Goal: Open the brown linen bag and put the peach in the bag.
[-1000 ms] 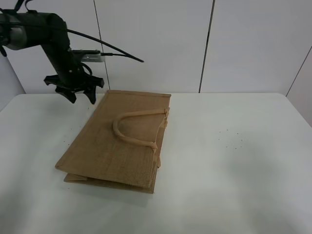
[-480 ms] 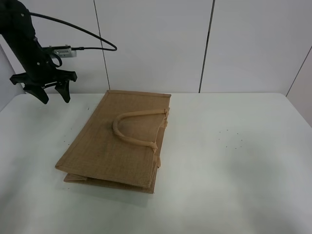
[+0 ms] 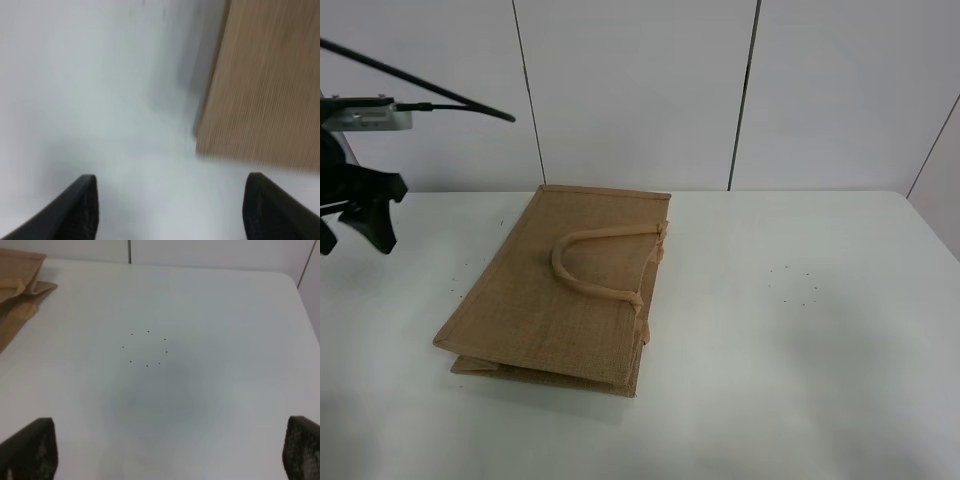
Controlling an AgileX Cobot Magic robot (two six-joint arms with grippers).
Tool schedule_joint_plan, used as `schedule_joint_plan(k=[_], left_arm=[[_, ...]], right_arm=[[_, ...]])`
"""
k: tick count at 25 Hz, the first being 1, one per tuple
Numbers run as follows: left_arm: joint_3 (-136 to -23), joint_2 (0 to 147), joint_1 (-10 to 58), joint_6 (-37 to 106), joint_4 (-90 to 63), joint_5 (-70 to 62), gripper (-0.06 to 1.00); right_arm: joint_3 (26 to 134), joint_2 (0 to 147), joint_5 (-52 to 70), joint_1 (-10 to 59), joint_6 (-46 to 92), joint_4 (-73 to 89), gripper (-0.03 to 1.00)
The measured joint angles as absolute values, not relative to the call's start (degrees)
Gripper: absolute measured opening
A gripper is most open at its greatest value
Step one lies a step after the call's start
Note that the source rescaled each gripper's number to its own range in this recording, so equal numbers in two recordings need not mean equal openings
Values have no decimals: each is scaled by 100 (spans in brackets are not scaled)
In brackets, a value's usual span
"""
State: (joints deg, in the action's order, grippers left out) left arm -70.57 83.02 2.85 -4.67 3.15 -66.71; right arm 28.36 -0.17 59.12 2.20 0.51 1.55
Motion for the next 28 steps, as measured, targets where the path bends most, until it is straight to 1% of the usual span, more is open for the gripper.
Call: schedule_joint_plan(k=[5,11,14,16,23,28], left_arm=[[-5538,6647,285,-467,384,-6617,81],[-3734,4717,285,-467,387,-6088,81],[-3081,3736,285,-383,391,-6006,81],[-2918,3065,285,-260,391,-6032,81],[-2890,1182,285,-144,375,-6025,81],[-2890,390,285,-167,375,-6025,81]], right_arm=[[2836,-17,5912,220,51,155,100],[2836,-17,5912,220,51,155,100],[2836,-17,5912,220,51,155,100],[2836,-17,5912,220,51,155,100],[2836,-17,5912,220,51,155,100],[2836,-17,5912,220,51,155,100]])
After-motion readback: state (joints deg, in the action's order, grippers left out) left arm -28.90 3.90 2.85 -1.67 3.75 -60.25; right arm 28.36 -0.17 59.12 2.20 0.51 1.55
